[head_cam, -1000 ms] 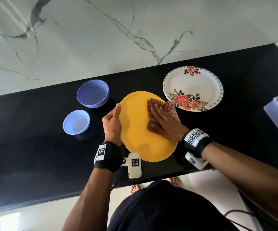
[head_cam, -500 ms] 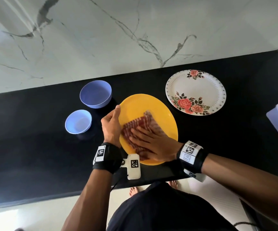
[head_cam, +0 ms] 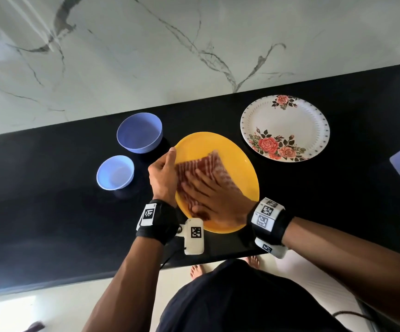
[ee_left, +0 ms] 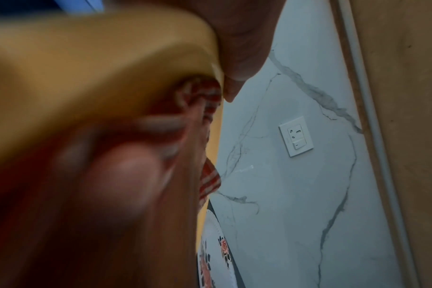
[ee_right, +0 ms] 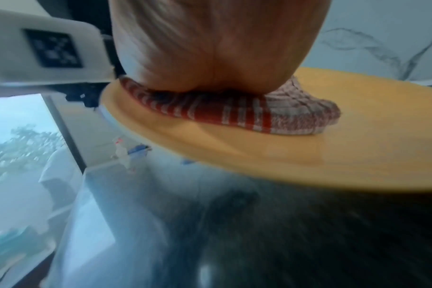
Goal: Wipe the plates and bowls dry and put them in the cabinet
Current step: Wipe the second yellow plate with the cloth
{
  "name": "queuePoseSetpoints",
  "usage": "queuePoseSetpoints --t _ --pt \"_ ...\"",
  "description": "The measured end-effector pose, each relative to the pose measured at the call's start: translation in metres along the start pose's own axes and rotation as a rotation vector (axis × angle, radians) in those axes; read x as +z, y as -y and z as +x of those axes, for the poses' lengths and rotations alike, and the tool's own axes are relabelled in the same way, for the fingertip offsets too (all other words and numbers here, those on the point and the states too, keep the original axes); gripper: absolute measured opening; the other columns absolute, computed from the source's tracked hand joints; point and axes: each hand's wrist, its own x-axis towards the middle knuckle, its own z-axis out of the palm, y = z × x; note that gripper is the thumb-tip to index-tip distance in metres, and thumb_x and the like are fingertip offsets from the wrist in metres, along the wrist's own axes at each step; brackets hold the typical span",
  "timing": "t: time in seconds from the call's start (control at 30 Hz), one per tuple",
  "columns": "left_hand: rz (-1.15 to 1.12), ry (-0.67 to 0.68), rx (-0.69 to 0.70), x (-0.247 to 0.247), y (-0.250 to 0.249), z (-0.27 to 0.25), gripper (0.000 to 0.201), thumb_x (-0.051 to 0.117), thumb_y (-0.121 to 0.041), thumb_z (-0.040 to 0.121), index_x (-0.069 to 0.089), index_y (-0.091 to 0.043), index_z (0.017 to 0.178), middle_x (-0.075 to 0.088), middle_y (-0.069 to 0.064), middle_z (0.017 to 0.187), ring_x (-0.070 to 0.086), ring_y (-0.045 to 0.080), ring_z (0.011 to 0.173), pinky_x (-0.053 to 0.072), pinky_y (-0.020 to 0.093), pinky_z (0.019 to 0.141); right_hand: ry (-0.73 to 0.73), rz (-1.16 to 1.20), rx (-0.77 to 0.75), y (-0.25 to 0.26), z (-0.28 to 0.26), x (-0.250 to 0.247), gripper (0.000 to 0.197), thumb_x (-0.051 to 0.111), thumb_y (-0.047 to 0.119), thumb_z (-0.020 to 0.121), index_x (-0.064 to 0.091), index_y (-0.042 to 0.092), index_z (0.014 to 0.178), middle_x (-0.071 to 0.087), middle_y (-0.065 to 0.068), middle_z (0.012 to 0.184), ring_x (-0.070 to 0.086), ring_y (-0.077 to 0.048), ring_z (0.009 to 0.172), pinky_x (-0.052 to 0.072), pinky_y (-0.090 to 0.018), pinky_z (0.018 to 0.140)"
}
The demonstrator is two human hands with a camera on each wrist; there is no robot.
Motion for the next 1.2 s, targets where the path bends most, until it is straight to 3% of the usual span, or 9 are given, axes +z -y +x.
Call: queuePoseSetpoints --t 0.2,0.4,0.57,0.63,0.7,0.8,0.97,1.07,1.2 --pt "-0.019 0.002 0.027 -0.008 0.002 -0.006 0.026 0.066 -0.054 0.092 0.083 -0.033 0.095 0.08 0.002 0.111 0.071 0.021 0.11 0.055 0.055 0.104 0.158 0.148 -0.173 -0.031 -0.073 0.014 0.055 0.016 0.049 0.11 0.009 0.031 0.161 0.004 0.004 0.17 0.0 -0.022 0.158 -0.005 -0.052 0.124" --pt "-0.003 0.021 0.057 -0.009 -0.001 -0.011 0.033 0.064 -0.051 0.096 0.077 -0.035 0.071 0.067 0.003 0.091 0.058 0.021 0.087 0.051 0.042 0.083 0.334 0.171 0.157 -0.082 -0.071 0.005 0.073 -0.001 0.07 0.097 -0.017 0.03 0.156 -0.017 0.0 0.167 -0.014 -0.022 0.156 -0.005 -0.05 0.126" --pt "0.018 0.062 0.021 0.002 -0.004 -0.01 0.036 0.066 -0.06 0.089 0.073 -0.032 0.067 0.063 0.002 0.09 0.058 0.024 0.084 0.049 0.041 0.082 0.124 0.308 0.376 -0.077 -0.008 -0.004 0.088 0.002 0.073 0.096 -0.002 0.016 0.162 -0.006 -0.01 0.17 -0.004 -0.026 0.157 -0.01 -0.046 0.126" --pt "-0.009 0.077 0.006 0.004 -0.004 -0.012 0.05 0.066 -0.059 0.09 0.07 -0.012 0.075 0.058 0.004 0.086 0.052 0.023 0.078 0.045 0.041 0.077 0.036 0.259 0.385 -0.063 0.019 -0.012 0.08 0.012 0.06 0.102 0.008 0.006 0.161 0.002 -0.018 0.169 0.001 -0.029 0.157 -0.023 -0.037 0.121" --pt "-0.041 0.089 -0.011 0.006 -0.002 -0.014 0.058 0.065 -0.052 0.097 0.069 0.004 0.084 0.064 0.011 0.081 0.058 0.024 0.075 0.053 0.043 0.078 -0.021 0.182 0.289 -0.046 0.035 -0.018 0.073 0.012 0.049 0.107 0.017 -0.002 0.158 0.013 -0.026 0.166 0.007 -0.035 0.156 -0.013 -0.046 0.125" --pt "-0.111 0.09 -0.03 0.009 0.0 -0.017 0.047 0.063 -0.049 0.1 0.081 -0.008 0.086 0.078 0.014 0.093 0.076 0.031 0.093 0.06 0.051 0.095 -0.084 0.031 0.061 -0.023 0.039 -0.014 0.065 0.012 0.037 0.111 0.028 -0.009 0.153 0.029 -0.032 0.159 0.02 -0.044 0.152 0.014 -0.058 0.124" --pt "-0.19 0.048 -0.089 0.004 -0.001 -0.016 0.06 0.061 -0.061 0.098 0.07 -0.006 0.073 0.073 0.019 0.085 0.072 0.029 0.084 0.061 0.044 0.088 -0.025 -0.003 -0.163 -0.005 0.025 -0.016 0.059 0.025 0.035 0.11 0.024 -0.001 0.157 0.024 -0.024 0.163 0.015 -0.036 0.155 0.012 -0.053 0.124" --pt "-0.219 0.075 -0.102 0.0 0.002 -0.015 0.032 0.07 -0.041 0.098 0.079 -0.012 0.106 0.078 0.01 0.108 0.074 0.026 0.107 0.058 0.052 0.099 -0.021 0.013 -0.252 -0.004 0.003 -0.017 0.061 0.033 0.04 0.108 0.025 0.004 0.157 0.026 -0.018 0.163 0.016 -0.034 0.153 0.002 -0.05 0.127" --pt "-0.175 0.051 -0.075 -0.002 0.003 -0.013 0.03 0.067 -0.028 0.102 0.073 -0.015 0.128 0.076 -0.006 0.113 0.069 0.01 0.111 0.052 0.041 0.105 0.13 0.076 -0.292 -0.018 -0.036 -0.003 0.058 0.026 0.041 0.11 0.017 0.018 0.162 0.01 -0.002 0.17 -0.005 -0.023 0.157 -0.012 -0.045 0.125"
